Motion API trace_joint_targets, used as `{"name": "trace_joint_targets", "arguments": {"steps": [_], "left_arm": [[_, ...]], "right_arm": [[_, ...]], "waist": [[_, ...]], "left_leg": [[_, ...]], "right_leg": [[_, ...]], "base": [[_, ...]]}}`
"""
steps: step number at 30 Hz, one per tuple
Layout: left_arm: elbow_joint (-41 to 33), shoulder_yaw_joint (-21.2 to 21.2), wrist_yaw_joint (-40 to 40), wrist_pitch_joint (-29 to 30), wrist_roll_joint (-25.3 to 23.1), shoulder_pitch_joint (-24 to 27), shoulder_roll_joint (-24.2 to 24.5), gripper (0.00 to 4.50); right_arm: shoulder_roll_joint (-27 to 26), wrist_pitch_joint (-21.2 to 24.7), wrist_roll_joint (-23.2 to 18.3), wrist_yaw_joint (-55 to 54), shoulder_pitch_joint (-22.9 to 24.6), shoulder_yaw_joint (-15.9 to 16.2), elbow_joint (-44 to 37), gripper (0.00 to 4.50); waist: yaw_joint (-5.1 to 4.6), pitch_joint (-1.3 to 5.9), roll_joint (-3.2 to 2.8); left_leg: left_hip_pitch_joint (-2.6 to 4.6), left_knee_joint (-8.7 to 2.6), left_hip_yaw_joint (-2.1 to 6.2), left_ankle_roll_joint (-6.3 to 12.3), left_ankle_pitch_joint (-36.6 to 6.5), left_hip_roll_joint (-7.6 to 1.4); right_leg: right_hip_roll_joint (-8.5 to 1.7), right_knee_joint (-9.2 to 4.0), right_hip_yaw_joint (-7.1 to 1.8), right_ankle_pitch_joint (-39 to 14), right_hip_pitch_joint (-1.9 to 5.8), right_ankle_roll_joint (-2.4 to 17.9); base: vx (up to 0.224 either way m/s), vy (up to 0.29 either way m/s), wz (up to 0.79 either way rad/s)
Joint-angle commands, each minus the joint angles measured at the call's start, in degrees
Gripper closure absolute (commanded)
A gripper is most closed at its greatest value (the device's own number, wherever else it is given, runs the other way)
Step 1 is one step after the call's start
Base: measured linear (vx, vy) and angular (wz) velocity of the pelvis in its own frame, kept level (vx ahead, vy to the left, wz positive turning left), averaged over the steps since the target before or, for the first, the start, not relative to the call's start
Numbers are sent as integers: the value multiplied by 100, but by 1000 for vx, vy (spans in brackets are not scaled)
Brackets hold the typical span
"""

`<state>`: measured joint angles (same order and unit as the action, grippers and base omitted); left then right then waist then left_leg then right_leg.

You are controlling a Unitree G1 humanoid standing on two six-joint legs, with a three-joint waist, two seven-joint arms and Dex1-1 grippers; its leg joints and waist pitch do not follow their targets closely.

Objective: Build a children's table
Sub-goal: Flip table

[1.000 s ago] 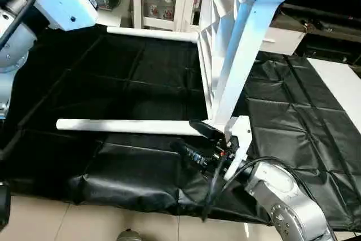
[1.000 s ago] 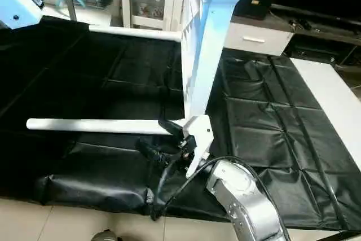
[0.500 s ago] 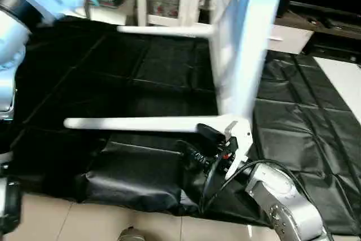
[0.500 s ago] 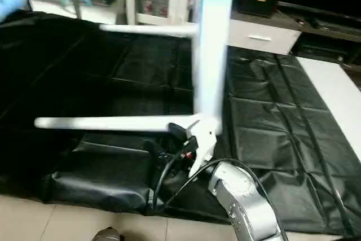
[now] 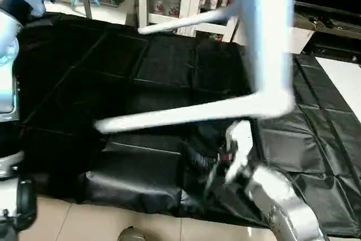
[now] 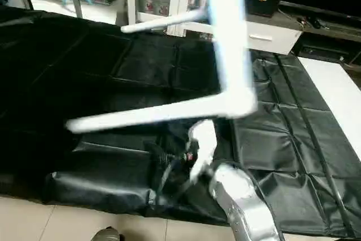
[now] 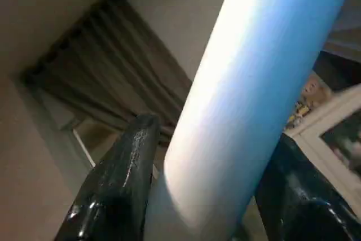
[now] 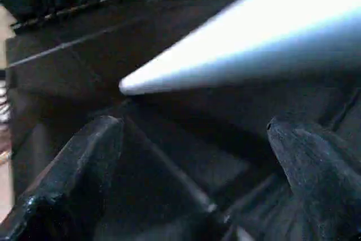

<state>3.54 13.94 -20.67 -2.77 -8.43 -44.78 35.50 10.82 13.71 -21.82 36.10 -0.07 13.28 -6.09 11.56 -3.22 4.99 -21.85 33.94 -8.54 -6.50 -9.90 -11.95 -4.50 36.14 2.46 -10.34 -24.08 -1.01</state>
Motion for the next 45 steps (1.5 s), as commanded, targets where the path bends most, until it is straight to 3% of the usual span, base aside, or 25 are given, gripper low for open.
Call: {"name": "trace_joint_targets", "arguments": {"steps": [1, 4, 7, 12, 18, 20, 21, 23, 31, 36, 38, 45], "left_arm": [[-212, 562, 649, 161, 808, -245, -205, 224], [-238, 623, 553, 204, 867, -268, -235, 224], [-271, 646, 511, 253, 855, -272, -248, 225], [-318, 674, 488, 335, 854, -264, -254, 225], [-399, 694, 539, 448, 926, -218, -250, 225], [-418, 698, 549, 468, 935, -207, -251, 225], [-436, 709, 561, 487, 947, -198, -257, 225], [-477, 719, 570, 537, 947, -176, -259, 225], [-543, 789, 612, 738, 996, -159, -308, 225], [-527, 796, 600, 746, 996, -167, -310, 225], [-529, 797, 601, 766, 991, -170, -324, 225], [-581, 801, 625, 904, 1019, -157, -387, 225]], "right_arm": [[60, 62, -50, 108, 23, -3, -92, 0], [-178, -317, 38, -194, -48, -294, 344, 0], [-398, -548, -126, -329, -126, -581, 535, 0], [-603, -506, -661, -244, -250, -874, 391, 0], [-634, -341, -859, 13, -484, -785, 288, 0], [-656, -292, -899, 117, -516, -734, 260, 0], [-663, -233, -952, 234, -516, -676, 206, 0], [-677, -209, -990, 318, -493, -618, 140, 0], [-821, -52, -1354, 278, -527, -705, -36, 0], [-900, -127, -1297, 135, -604, -826, 93, 43], [-924, -98, -1392, 153, -622, -921, 116, 76], [-1097, -42, -1692, -56, -774, -1213, 137, 130]], "waist": [[-17, 410, -67], [-36, 387, -67], [-48, 387, -54], [-49, 397, -40], [-52, 407, -25], [-56, 405, -31], [-56, 404, -2], [-43, 403, -21], [-32, 400, -36], [-34, 408, -42], [-33, 412, -47], [-39, 406, -43]], "left_leg": [[94, -380, -63, -164, -946, -43], [92, -408, -58, -220, -1215, -49], [108, -429, -40, -277, -1452, -62], [107, -419, -35, -231, -1340, -69], [103, -391, -54, -180, -1002, -51], [104, -395, -52, -201, -1032, -54], [103, -395, -56, -195, -1046, -54], [111, -400, -50, -201, -1087, -63], [114, -413, -38, -268, -1244, -61], [115, -411, -35, -309, -1175, -58], [114, -406, -36, -300, -1152, -55], [120, -413, -39, -301, -1216, -56]], "right_leg": [[-259, -262, -161, -231, 285, 961], [-277, -308, -161, -619, 268, 906], [-290, -338, -159, -962, 252, 848], [-279, -301, -152, -652, 261, 864], [-265, -268, -147, -356, 284, 917], [-267, -272, -145, -406, 281, 920], [-267, -275, -144, -423, 283, 916], [-280, -278, -145, -467, 279, 909], [-279, -287, -147, -558, 268, 884], [-273, -274, -142, -480, 266, 885], [-273, -268, -140, -411, 271, 895], [-280, -276, -142, -527, 262, 892]], "base": [[0, 0, 0], [0, 0, 0], [0, 0, 0], [0, 0, 0], [0, 0, 0], [0, 0, 0], [0, 0, 0], [0, 0, 0], [0, 0, 0], [0, 0, 0], [0, 0, 0], [0, 0, 0]]}}
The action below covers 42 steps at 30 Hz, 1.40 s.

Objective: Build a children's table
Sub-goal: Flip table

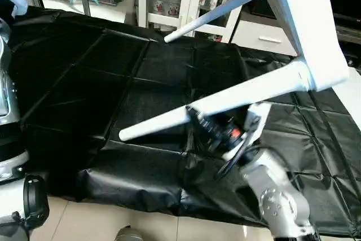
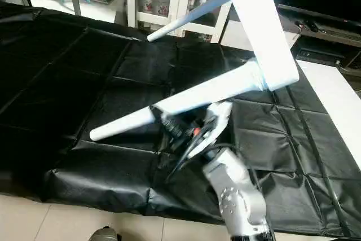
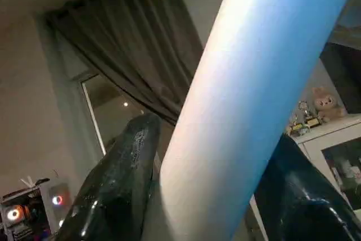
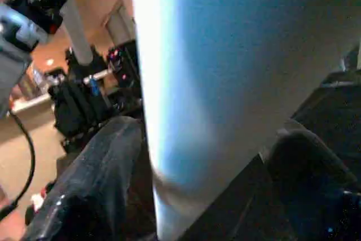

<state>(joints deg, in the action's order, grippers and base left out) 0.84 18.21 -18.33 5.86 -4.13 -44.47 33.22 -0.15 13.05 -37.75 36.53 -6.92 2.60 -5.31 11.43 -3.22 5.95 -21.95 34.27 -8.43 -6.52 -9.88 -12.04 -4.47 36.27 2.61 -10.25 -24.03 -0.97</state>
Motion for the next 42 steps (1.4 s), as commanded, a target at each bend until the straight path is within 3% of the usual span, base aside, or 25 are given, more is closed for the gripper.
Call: {"name": "trace_joint_targets", "arguments": {"steps": [1, 11, 16, 17, 18, 22, 25, 28, 30, 32, 39, 42], "left_arm": [[-315, 378, 389, 57, 592, -183, -171, 225], [-371, 401, 429, 96, 573, -128, -227, 225], [-517, 470, 509, 162, 566, 26, -325, 225], [-519, 472, 511, 163, 564, 29, -326, 225], [-535, 476, 530, 175, 556, 38, -339, 225], [-613, 582, 645, 242, 610, 155, -458, 225], [-816, 843, 754, 170, 908, 643, -841, 225], [-848, 905, 774, 128, 994, 771, -950, 225], [-877, 954, 777, 98, 1064, 935, -1059, 225], [-933, 990, 801, 30, 1091, 1183, -1195, 228], [-1179, 985, 941, -28, 1038, 1644, -1418, 239], [-1381, 934, 998, -257, 975, 2227, -1691, 241]], "right_arm": [[-49, 29, -156, -162, -133, -209, 56, 138], [-45, 60, -271, -243, -348, -392, 12, 224], [146, 95, -105, -218, -483, -345, -134, 248], [155, 96, -97, -214, -487, -340, -139, 270], [196, 94, -75, -202, -504, -333, -157, 275], [394, 109, 20, -153, -610, -334, -298, 281], [834, 182, 74, -114, -830, -491, -613, 282], [922, 181, 96, -135, -881, -523, -676, 282], [1004, 170, 151, -175, -940, -547, -743, 282], [1110, 150, 253, -193, -987, -541, -829, 282], [1241, 198, 281, -239, -924, -504, -930, 283], [1319, 124, 525, -250, -878, -417, -909, 283]], "waist": [[-23, 409, -138], [-24, 425, -137], [-32, 411, -80], [-33, 411, -86], [-31, 413, -57], [-25, 422, -63], [-27, 423, -10], [-14, 428, -11], [-29, 422, -19], [-29, 408, 25], [-16, 405, 15], [-27, 392, 87]], "left_leg": [[128, -446, -45, -301, -1226, -48], [119, -431, -51, -305, -1008, -39], [119, -435, -66, -292, -1051, -40], [112, -438, -59, -297, -1042, -41], [117, -431, -68, -277, -1002, -39], [119, -416, -64, -277, -842, -43], [106, -405, -69, -283, -734, -41], [102, -394, -78, -240, -746, -32], [115, -398, -72, -268, -786, -48], [145, -398, -85, -300, -870, -57], [173, -415, -75, -370, -1209, -85], [143, -429, -69, -391, -1269, -106]], "right_leg": [[-284, -290, -156, -559, 260, 887], [-269, -262, -145, -300, 273, 878], [-278, -286, -152, -517, 275, 846], [-281, -280, -151, -539, 283, 836], [-280, -291, -154, -555, 278, 809], [-265, -260, -144, -317, 275, 831], [-262, -242, -141, -150, 297, 851], [-270, -255, -151, -193, 302, 827], [-258, -268, -141, -228, 288, 800], [-238, -276, -133, -227, 276, 778], [-251, -309, -113, -456, 258, 706], [-268, -324, -106, -476, 289, 659]], "base": [[0, 0, 0], [0, 0, 0], [0, 0, 0], [0, 0, 0], [0, 0, 0], [0, 0, 0], [0, 0, 0], [0, 0, 0], [0, 0, 0], [0, 0, 0], [0, 0, 0], [0, 0, 0]]}}
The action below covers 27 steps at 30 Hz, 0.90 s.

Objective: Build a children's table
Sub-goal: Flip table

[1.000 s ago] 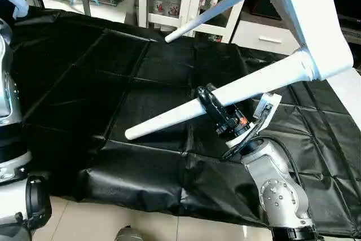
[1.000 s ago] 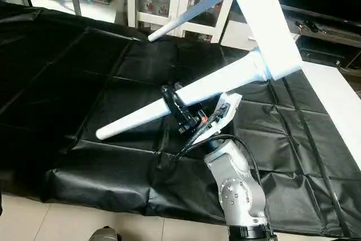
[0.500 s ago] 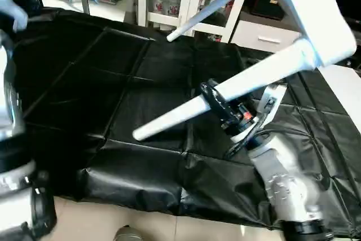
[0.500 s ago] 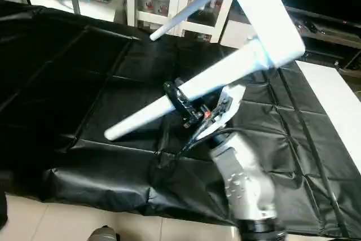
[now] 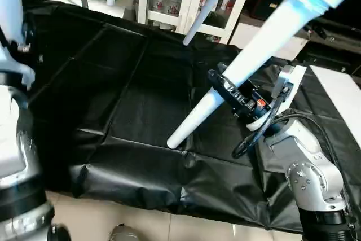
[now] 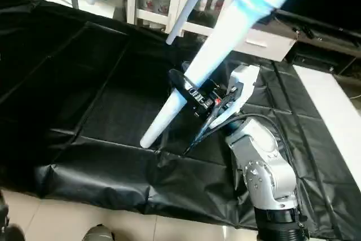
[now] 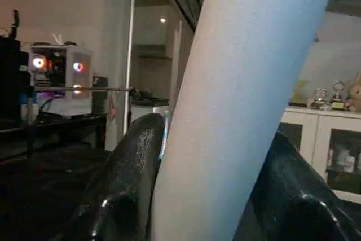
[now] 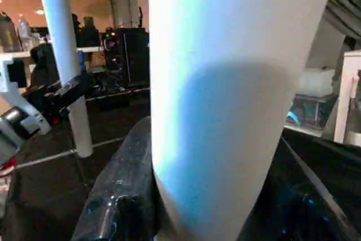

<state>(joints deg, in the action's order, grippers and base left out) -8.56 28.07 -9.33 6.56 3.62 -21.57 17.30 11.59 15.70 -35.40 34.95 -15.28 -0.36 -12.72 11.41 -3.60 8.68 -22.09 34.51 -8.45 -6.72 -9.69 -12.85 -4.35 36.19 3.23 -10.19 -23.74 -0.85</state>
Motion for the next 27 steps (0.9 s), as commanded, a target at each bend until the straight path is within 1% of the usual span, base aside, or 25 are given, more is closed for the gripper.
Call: {"name": "trace_joint_targets", "arguments": {"steps": [1, 2, 3, 4, 5, 6, 7, 8, 9, 10, 11, 12, 13, 14, 16, 17, 18, 21, 23, 26, 27], "left_arm": [[-462, -96, 66, -439, 173, 103, -159, 245], [-474, -125, 45, -511, 155, 211, -198, 245], [-482, -189, -6, -559, 148, 348, -241, 249], [-488, -256, -50, -573, 152, 465, -268, 253], [-470, -298, -91, -577, 155, 538, -281, 255], [-415, -363, -164, -589, 172, 671, -299, 255], [-379, -385, -182, -622, 152, 740, -299, 258], [-377, -417, -191, -626, 108, 823, -293, 262], [-384, -437, -189, -640, 76, 885, -293, 265], [-408, -445, -184, -661, 62, 970, -307, 271], [-415, -440, -182, -675, 72, 999, -317, 271], [-412, -440, -184, -679, 72, 1006, -318, 273], [-362, -461, -240, -721, 83, 1125, -333, 277], [-351, -475, -260, -720, 95, 1152, -334, 279], [-330, -550, -349, -678, 176, 1236, -319, 280], [-332, -580, -377, -642, 196, 1247, -310, 280], [-338, -646, -424, -596, 222, 1258, -290, 281], [-368, -720, -465, -550, 223, 1260, -260, 283], [-385, -759, -508, -466, 259, 1231, -231, 283], [-386, -805, -561, -404, 274, 1170, -174, 283], [-379, -817, -568, -400, 273, 1160, -157, 283]], "right_arm": [[171, -165, 344, -53, -12, -75, -129, 283], [190, -182, 382, -25, 9, -42, -102, 283], [219, -254, 521, 5, 72, 47, -35, 283], [242, -317, 642, 27, 138, 135, 21, 283], [249, -353, 708, 41, 187, 192, 49, 283], [277, -429, 876, 43, 270, 320, 88, 283], [279, -467, 942, 38, 298, 373, 91, 283], [264, -478, 976, 7, 314, 397, 94, 283], [262, -492, 1030, -30, 329, 421, 96, 283], [270, -525, 1117, -65, 351, 462, 100, 283], [281, -547, 1158, -68, 359, 486, 101, 283], [280, -550, 1165, -73, 358, 487, 102, 283], [268, -582, 1245, -140, 358, 494, 114, 283], [263, -590, 1255, -153, 357, 493, 117, 283], [249, -665, 1321, -240, 358, 508, 126, 283], [246, -679, 1336, -272, 357, 508, 122, 283], [239, -706, 1403, -373, 352, 506, 102, 283], [216, -669, 1434, -491, 349, 491, 45, 283], [192, -610, 1458, -618, 354, 483, -8, 283], [193, -581, 1488, -688, 371, 514, -48, 283], [203, -586, 1497, -705, 380, 535, -54, 283]], "waist": [[-24, 434, -175], [-33, 438, -191], [-42, 432, -191], [-43, 421, -141], [-29, 419, -154], [-23, 404, -166], [-17, 387, -168], [-22, 387, -164], [-25, 390, -164], [-23, 376, -190], [-34, 361, -196], [-35, 347, -196], [-30, 343, -172], [-33, 330, -166], [-28, 334, -162], [-31, 335, -156], [-30, 340, -155], [-34, 349, -153], [-34, 353, -165], [-29, 350, -168], [-30, 350, -191]], "left_leg": [[137, -451, -63, -347, -1185, -18], [148, -451, -69, -336, -1192, -19], [147, -453, -68, -339, -1236, -20], [162, -455, -75, -342, -1330, -23], [176, -457, -69, -344, -1381, -26], [186, -469, -72, -352, -1539, -31], [211, -486, -66, -368, -1763, -38], [229, -499, -52, -384, -1993, -39], [220, -505, -40, -392, -2021, -44], [227, -524, -34, -417, -2147, -46], [240, -543, -19, -454, -2367, -48], [246, -558, -11, -476, -2533, -51], [277, -562, 2, -484, -2795, -44], [290, -567, 9, -471, -2988, -38], [304, -565, 23, -459, -3085, -43], [296, -567, 31, -456, -3089, -43], [290, -568, 34, -454, -3071, -44], [273, -568, 29, -455, -2920, -41], [262, -571, 23, -465, -2834, -39], [272, -569, 22, -473, -2873, -35], [274, -572, 23, -478, -2905, -35]], "right_leg": [[-281, -306, -169, -427, 277, 633], [-278, -315, -174, -443, 261, 602], [-276, -322, -175, -484, 258, 585], [-274, -355, -173, -603, 243, 547], [-280, -350, -171, -671, 235, 536], [-281, -379, -175, -832, 211, 496], [-277, -403, -170, -1034, 193, 467], [-283, -424, -163, -1236, 190, 446], [-286, -418, -163, -1234, 201, 451], [-279, -434, -161, -1283, 190, 443], [-279, -457, -156, -1400, 183, 421], [-283, -473, -151, -1546, 183, 402], [-294, -509, -146, -1817, 175, 359], [-307, -549, -145, -2102, 168, 325], [-328, -575, -148, -2292, 161, 302], [-328, -571, -145, -2310, 166, 299], [-329, -567, -146, -2290, 172, 299], [-314, -536, -149, -2056, 177, 322], [-310, -518, -154, -1915, 186, 342], [-307, -516, -154, -1943, 178, 332], [-305, -517, -155, -1957, 175, 333]], "base": [[0, 0, 0], [0, 0, 0], [0, 0, 0], [0, 0, 0], [0, 0, 0], [0, 0, 0], [0, 0, 0], [0, 0, 0], [0, 0, 0], [0, 0, 0], [0, 0, 0], [0, 0, 0], [0, 0, 0], [0, 0, 0], [0, 0, 0], [0, 0, 0], [0, 0, 0], [0, 0, 0], [0, 0, 0], [0, 0, 0], [0, 0, 0]]}}
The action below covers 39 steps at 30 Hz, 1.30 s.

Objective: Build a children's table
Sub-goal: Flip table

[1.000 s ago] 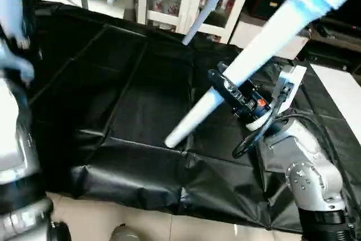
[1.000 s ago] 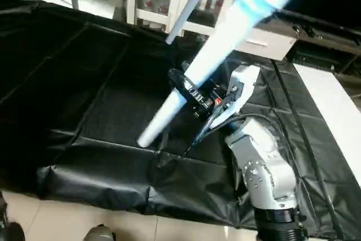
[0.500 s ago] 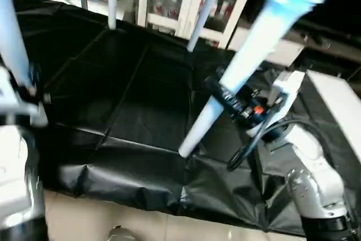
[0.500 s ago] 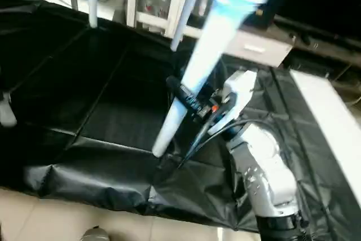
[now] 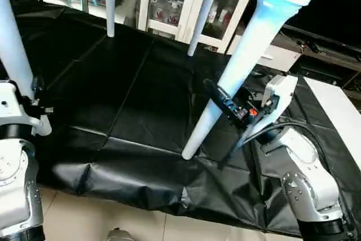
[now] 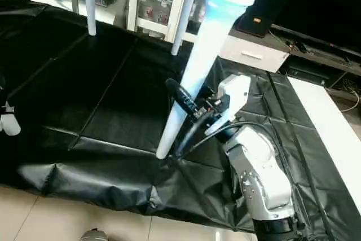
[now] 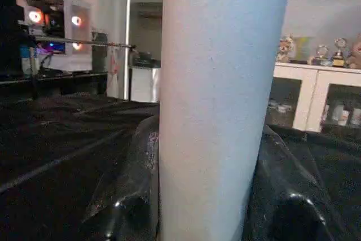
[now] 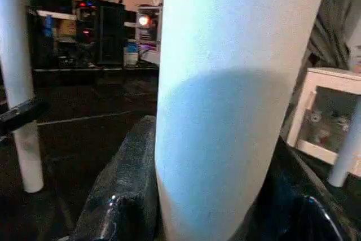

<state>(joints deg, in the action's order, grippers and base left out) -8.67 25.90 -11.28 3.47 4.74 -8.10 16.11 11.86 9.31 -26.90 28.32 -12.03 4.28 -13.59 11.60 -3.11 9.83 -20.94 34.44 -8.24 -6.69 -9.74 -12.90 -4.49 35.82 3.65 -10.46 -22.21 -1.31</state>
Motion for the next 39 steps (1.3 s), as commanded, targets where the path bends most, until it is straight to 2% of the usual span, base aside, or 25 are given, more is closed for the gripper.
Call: {"name": "trace_joint_targets", "arguments": {"steps": [1, 2, 6, 7, 9, 11, 16, 17, 19, 21, 22, 24, 25, 26, 30, 35, 39], "left_arm": [[-363, -606, -376, -87, 162, -191, -26, 283], [-358, -618, -344, -90, 98, -189, 4, 283], [-374, -610, -364, -69, 170, -190, 15, 283], [-380, -601, -361, -68, 190, -184, 26, 249], [-397, -557, -364, -53, 249, -171, 58, 214], [-420, -540, -387, -54, 290, -161, 68, 212], [-620, -524, -460, -22, 433, -71, 63, 169], [-638, -536, -477, -24, 435, -58, 68, 167], [-685, -542, -498, -18, 456, -34, 75, 147], [-710, -533, -488, -12, 505, -14, 111, 129], [-716, -497, -499, -10, 545, -5, 163, 127], [-749, -458, -525, 11, 590, 0, 220, 103], [-763, -440, -529, 15, 604, 0, 238, 92], [-776, -419, -532, 19, 621, -3, 259, 86], [-865, -330, -494, 15, 676, 15, 292, 58], [-1110, -88, -370, 70, 1183, 253, 80, 11], [-1299, 16, -217, 105, 1315, 641, -174, 3]], "right_arm": [[183, 48, 651, -55, 61, 87, 28, 283], [196, 40, 657, -82, 75, 107, 26, 283], [217, 23, 718, -156, 97, 129, 29, 283], [199, 21, 686, -169, 108, 123, 31, 248], [192, -1, 671, -204, 117, 115, 42, 213], [179, 2, 613, -201, 128, 97, 40, 205], [173, -34, 485, -175, 236, 49, -47, 149], [164, -45, 483, -200, 255, 39, -70, 149], [150, -37, 440, -257, 303, 14, -150, 130], [102, -18, 439, -276, 353, -28, -236, 117], [65, -21, 452, -299, 405, -59, -320, 106], [52, -17, 441, -321, 473, -77, -415, 87], [54, -18, 444, -336, 494, -84, -445, 84], [55, -20, 447, -356, 518, -93, -479, 79], [81, 18, 415, -410, 598, -171, -626, 41], [172, 91, 447, -509, 745, -321, -901, 4], [128, 356, -185, -471, 986, -494, -1274, 3]], "waist": [[-54, 299, -296], [-53, 299, -314], [-52, 303, -298], [-51, 303, -302], [-50, 302, -291], [-35, 295, -303], [-57, 292, -302], [-62, 297, -380], [-61, 289, -345], [-65, 289, -349], [-67, 289, -430], [-68, 289, -448], [-58, 291, -435], [-56, 296, -463], [-74, 287, -482], [-78, 278, -474], [-77, 264, -464]], "left_leg": [[163, -563, 2, -476, -2929, -31], [164, -565, 5, -480, -2966, -32], [163, -563, 6, -481, -2978, -34], [163, -564, 5, -481, -2950, -35], [160, -565, 5, -480, -2950, -34], [157, -575, 7, -523, -2962, -40], [156, -572, 6, -490, -3041, -37], [163, -572, 12, -504, -3093, -33], [160, -569, 9, -487, -3121, -31], [155, -573, 14, -489, -3144, -35], [179, -575, 19, -507, -3244, -37], [161, -576, 26, -486, -3230, -27], [163, -571, 22, -471, -3206, -25], [162, -574, 25, -469, -3170, -30], [150, -579, 23, -457, -3184, -24], [143, -587, 20, -452, -3230, -29], [139, -580, 22, -403, -3296, -24]], "right_leg": [[-294, -488, -196, -1963, 20, 373], [-294, -490, -195, -1991, 19, 372], [-299, -494, -195, -2002, 22, 368], [-295, -487, -197, -1948, 20, 376], [-292, -480, -193, -1934, 23, 376], [-299, -484, -199, -1961, 23, 395], [-296, -489, -195, -1968, 27, 401], [-296, -494, -200, -1973, 24, 406], [-291, -505, -198, -2041, 22, 387], [-294, -505, -195, -2086, 24, 395], [-283, -530, -198, -2082, 5, 396], [-286, -514, -200, -2088, 22, 402], [-289, -520, -202, -2129, 24, 396], [-288, -506, -207, -2072, 27, 419], [-284, -512, -206, -2171, 30, 409], [-281, -528, -205, -2282, 32, 379], [-292, -572, -206, -2578, 26, 263]], "base": [[0, 0, 0], [0, 0, 0], [0, 0, 0], [0, 0, 0], [0, 0, 0], [0, 0, 0], [0, 0, 0], [0, 0, 0], [0, 0, 0], [0, 0, 0], [0, 0, 0], [0, 0, 0], [0, 0, 0], [0, 0, 0], [0, 0, 0], [0, 0, 0], [0, 0, 0]]}}
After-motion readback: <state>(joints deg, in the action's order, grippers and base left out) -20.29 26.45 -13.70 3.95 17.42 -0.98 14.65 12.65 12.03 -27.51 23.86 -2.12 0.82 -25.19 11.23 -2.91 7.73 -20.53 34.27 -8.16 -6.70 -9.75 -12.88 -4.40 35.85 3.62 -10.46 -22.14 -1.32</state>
